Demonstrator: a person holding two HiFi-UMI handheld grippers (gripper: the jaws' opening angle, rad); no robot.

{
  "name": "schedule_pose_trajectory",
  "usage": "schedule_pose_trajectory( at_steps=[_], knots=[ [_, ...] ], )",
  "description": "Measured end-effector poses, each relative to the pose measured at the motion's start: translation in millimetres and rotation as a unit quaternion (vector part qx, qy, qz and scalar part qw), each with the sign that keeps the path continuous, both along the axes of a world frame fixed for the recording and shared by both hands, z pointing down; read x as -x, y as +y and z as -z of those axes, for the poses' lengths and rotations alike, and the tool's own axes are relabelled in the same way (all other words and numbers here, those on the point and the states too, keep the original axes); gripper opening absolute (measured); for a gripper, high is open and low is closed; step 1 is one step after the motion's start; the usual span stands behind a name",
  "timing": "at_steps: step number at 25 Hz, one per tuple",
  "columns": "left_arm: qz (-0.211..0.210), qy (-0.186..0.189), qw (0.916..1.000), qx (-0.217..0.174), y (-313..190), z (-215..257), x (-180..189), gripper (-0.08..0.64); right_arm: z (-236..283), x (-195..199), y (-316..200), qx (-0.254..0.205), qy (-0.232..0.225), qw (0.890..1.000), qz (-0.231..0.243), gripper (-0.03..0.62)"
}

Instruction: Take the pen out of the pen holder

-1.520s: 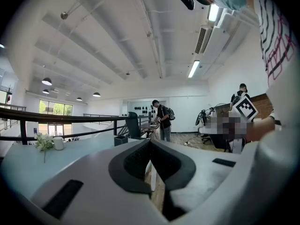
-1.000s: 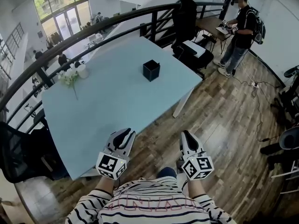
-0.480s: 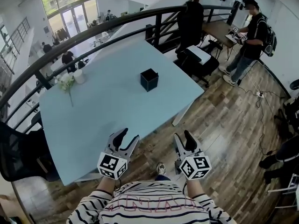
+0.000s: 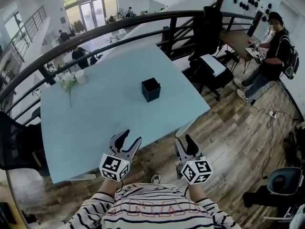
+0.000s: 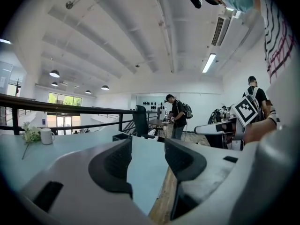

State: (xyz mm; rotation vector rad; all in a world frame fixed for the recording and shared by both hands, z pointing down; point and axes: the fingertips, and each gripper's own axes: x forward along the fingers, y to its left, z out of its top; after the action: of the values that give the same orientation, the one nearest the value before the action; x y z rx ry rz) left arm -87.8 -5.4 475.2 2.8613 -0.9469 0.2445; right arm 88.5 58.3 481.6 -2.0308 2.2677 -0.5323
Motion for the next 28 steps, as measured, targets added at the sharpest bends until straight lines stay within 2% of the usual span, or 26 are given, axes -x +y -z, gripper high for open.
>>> schedule_pose_trajectory(
  at_steps=[6,12,28],
  knots=[
    [0.024,-0.010,0.9997,0.000,-20,-6,-33,0.202,-8,-34,-23,0.008,0.000,1.000,0.027,0.206],
    [0.028,-0.021,0.9994,0.004,-42,-10,-51,0.202,-12,-43,-45,0.014,-0.006,0.999,0.041,0.206],
    [-0.018,-0.036,0.9990,0.018,-154,-15,-78,0.221,-11,-50,-136,0.029,-0.003,1.000,0.009,0.206]
  ],
)
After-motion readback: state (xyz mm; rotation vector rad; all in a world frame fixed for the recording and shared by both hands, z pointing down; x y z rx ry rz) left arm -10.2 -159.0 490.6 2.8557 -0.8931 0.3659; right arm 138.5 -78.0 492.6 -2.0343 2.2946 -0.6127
